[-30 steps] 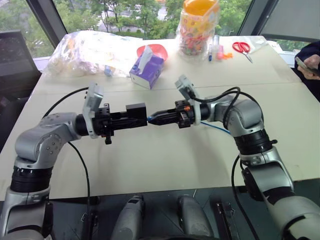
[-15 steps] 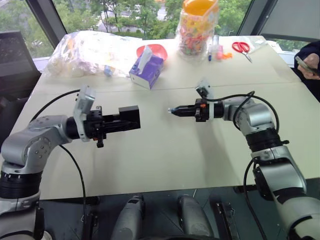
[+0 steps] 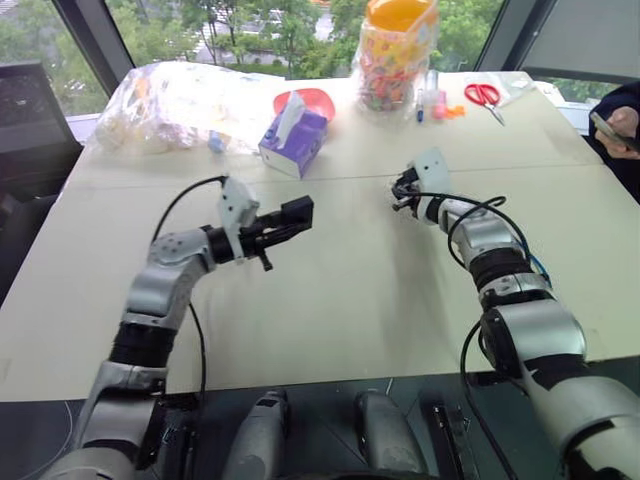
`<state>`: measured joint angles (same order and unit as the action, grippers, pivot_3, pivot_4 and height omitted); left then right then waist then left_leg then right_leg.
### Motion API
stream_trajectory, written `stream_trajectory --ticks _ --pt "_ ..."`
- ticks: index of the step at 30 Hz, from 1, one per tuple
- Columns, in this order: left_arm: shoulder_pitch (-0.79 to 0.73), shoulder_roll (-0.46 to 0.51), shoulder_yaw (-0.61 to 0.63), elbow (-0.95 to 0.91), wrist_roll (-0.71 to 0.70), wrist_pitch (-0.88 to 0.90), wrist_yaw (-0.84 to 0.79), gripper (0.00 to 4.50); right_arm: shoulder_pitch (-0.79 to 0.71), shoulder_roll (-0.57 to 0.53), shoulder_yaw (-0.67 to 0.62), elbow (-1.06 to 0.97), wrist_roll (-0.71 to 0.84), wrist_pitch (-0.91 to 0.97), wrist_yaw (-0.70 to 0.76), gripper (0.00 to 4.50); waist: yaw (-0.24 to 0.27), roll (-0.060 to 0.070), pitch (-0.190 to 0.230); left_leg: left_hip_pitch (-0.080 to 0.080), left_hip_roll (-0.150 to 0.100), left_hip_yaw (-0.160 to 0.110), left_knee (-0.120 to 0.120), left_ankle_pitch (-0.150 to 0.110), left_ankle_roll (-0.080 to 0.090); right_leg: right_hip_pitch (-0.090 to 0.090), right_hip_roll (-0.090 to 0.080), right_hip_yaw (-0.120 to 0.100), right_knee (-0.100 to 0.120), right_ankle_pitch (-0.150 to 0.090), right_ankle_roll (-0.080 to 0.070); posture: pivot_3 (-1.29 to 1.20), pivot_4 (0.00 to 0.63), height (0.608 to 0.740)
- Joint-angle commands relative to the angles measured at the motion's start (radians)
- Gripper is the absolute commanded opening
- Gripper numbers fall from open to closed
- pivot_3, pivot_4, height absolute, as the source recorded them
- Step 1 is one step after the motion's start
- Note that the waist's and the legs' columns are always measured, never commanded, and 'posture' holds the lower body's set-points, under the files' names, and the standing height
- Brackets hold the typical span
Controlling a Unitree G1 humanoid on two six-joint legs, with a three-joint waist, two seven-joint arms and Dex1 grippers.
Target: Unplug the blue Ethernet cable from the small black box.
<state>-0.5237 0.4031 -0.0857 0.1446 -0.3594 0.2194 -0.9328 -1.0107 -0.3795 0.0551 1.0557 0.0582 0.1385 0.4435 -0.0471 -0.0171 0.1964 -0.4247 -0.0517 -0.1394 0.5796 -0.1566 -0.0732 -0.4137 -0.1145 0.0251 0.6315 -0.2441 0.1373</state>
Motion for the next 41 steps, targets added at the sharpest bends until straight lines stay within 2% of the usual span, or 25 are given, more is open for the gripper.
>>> stream_trajectory --ticks 1,4,5,11,15,18,20,25,29,35,41 --pt "-0.033 -0.030 -0.016 0.039 0.042 -0.049 0.016 0.52 -0.031 0.007 -0.025 -0.007 -0.009 -0.018 -0.008 2.76 0.000 0.000 0.000 0.000 0.000 0.000 0.000 0.000 0.000 0.000 0.000 0.000 0.000 0.000 0.000 0.00 0.150 0.728" --pt "-0.065 -0.081 -0.037 0.137 0.106 -0.114 0.063 0.52 -0.009 0.005 -0.038 -0.047 0.001 0.006 0.009 4.28 0.002 0.000 0.000 0.000 0.000 0.000 0.000 0.000 0.000 0.000 0.000 0.000 0.001 0.001 0.001 0.00 0.150 0.728" --pt "-0.072 -0.092 -0.038 0.159 0.120 -0.129 0.073 0.52 -0.004 0.005 -0.041 -0.058 0.003 0.014 0.013 4.40 0.002 0.000 0.000 0.000 0.000 0.000 0.001 0.000 0.000 0.000 0.000 0.000 0.001 0.001 0.002 0.00 0.150 0.728" --pt "-0.106 -0.147 -0.035 0.281 0.163 -0.220 0.104 0.52 0.101 -0.027 -0.118 -0.376 0.095 0.167 0.074 4.40 0.003 0.000 0.000 0.000 0.000 -0.001 0.001 0.000 0.000 0.001 0.000 0.000 0.001 0.002 0.003 0.00 0.150 0.728" --pt "-0.114 -0.177 -0.022 0.357 0.162 -0.262 0.112 0.52 0.287 -0.069 -0.146 -0.796 0.206 0.387 0.137 4.40 0.006 0.000 0.000 0.000 -0.001 -0.001 0.001 0.000 0.001 0.001 0.000 0.000 0.001 0.002 0.004 0.00 0.150 0.728" --pt "-0.118 -0.182 -0.014 0.414 0.164 -0.300 0.112 0.52 0.403 -0.084 -0.165 -1.027 0.283 0.529 0.145 4.40 0.003 0.000 0.000 0.000 -0.001 -0.001 0.002 0.000 0.001 0.001 0.000 0.000 0.001 0.002 0.004 0.00 0.150 0.728" --pt "-0.123 -0.186 -0.007 0.463 0.168 -0.337 0.115 1.53 0.488 -0.086 -0.175 -1.162 0.330 0.604 0.141 4.50 0.005 0.000 0.000 0.000 0.000 -0.001 0.002 0.000 0.001 0.001 0.000 0.000 0.001 0.002 0.004 0.00 0.150 0.728" --pt "-0.127 -0.191 -0.003 0.552 0.186 -0.404 0.112 3.20 0.620 -0.089 -0.196 -1.342 0.403 0.716 0.120 4.50 0.006 0.000 0.000 0.000 0.000 -0.001 0.006 0.000 0.001 0.003 0.000 0.000 0.001 0.002 0.004 0.00 0.150 0.728" --pt "-0.115 -0.176 -0.005 0.573 0.201 -0.426 0.102 4.49 0.661 -0.108 -0.204 -1.391 0.438 0.761 0.129 4.50 0.011 0.000 0.000 -0.001 -0.001 -0.001 0.012 -0.002 0.003 0.005 0.000 0.000 0.001 0.002 0.004 0.00 0.150 0.728" --pt "-0.048 -0.090 0.023 0.423 0.173 -0.343 0.069 4.49 0.696 -0.185 -0.200 -1.412 0.480 0.782 0.194 4.50 0.005 0.001 0.000 0.000 -0.001 -0.001 0.013 -0.002 0.003 0.006 0.000 0.000 0.001 0.002 0.003 0.00 0.150 0.728" --pt "0.064 0.024 0.096 0.119 0.097 -0.154 0.084 4.49 0.725 -0.236 -0.207 -1.400 0.494 0.761 0.230 4.50 0.007 0.001 0.000 -0.001 -0.001 -0.001 0.012 -0.003 0.004 0.005 -0.001 0.000 0.000 0.002 0.003 0.00 0.150 0.728"
